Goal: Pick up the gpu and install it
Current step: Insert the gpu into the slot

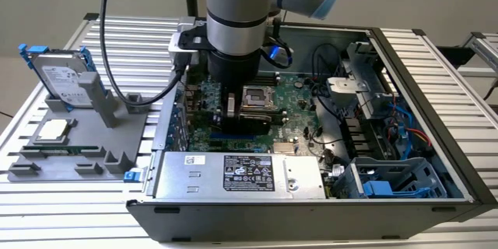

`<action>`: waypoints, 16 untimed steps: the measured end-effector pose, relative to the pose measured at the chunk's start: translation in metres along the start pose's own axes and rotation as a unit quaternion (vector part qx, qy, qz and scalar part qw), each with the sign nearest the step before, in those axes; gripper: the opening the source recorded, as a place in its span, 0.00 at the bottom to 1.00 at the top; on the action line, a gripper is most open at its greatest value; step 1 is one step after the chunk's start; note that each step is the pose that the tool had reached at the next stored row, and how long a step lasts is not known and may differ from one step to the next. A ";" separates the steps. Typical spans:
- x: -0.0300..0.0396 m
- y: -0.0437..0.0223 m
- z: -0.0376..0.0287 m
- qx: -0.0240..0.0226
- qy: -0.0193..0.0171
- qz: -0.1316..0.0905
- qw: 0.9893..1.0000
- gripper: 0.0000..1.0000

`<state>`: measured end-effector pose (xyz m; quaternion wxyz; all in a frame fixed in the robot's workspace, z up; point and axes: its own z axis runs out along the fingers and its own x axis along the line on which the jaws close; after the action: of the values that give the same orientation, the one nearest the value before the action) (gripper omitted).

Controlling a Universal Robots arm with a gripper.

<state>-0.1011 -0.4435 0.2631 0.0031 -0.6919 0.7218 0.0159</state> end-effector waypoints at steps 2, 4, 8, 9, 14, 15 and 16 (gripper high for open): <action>0.0000 0.0002 0.0007 0.000 0.000 0.000 1.000 0.00; 0.0001 0.0005 0.0019 0.000 0.000 0.000 1.000 0.00; 0.0001 0.0005 0.0022 0.000 0.000 0.000 1.000 0.00; 0.0001 0.0006 0.0023 0.000 0.000 0.000 1.000 0.00; 0.0001 0.0006 0.0023 0.000 0.000 0.000 1.000 0.00; 0.0001 0.0006 0.0023 0.000 0.000 0.000 1.000 0.00; 0.0001 0.0006 0.0023 0.000 0.000 0.000 1.000 0.00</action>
<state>-0.1017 -0.4435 0.2608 0.0032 -0.6919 0.7218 0.0160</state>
